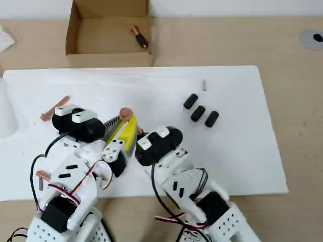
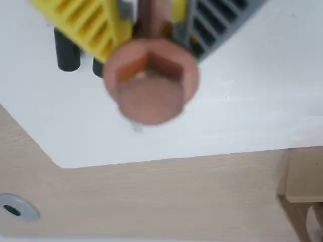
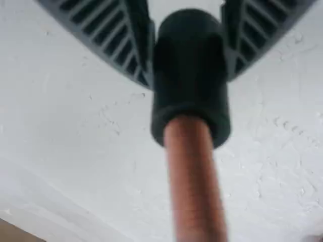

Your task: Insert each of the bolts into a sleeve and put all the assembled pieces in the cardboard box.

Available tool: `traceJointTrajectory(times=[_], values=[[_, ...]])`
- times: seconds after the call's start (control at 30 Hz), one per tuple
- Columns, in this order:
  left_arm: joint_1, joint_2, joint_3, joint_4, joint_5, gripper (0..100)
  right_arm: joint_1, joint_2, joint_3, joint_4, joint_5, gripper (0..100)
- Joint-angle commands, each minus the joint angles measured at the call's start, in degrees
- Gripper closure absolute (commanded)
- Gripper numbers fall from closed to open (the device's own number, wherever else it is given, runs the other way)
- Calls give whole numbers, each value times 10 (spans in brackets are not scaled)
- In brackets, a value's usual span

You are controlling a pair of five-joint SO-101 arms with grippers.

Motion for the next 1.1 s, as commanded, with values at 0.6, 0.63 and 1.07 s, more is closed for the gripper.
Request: traceJointTrajectory(times=[0.6, 0.63, 1.07], values=[[-40, -5, 8, -8, 2, 995, -8, -46, -6, -13, -3, 990], [-40, -5, 8, -8, 2, 995, -8, -46, -6, -13, -3, 990], [4, -5, -6, -6, 26, 995, -8, -46, -6, -13, -3, 990]])
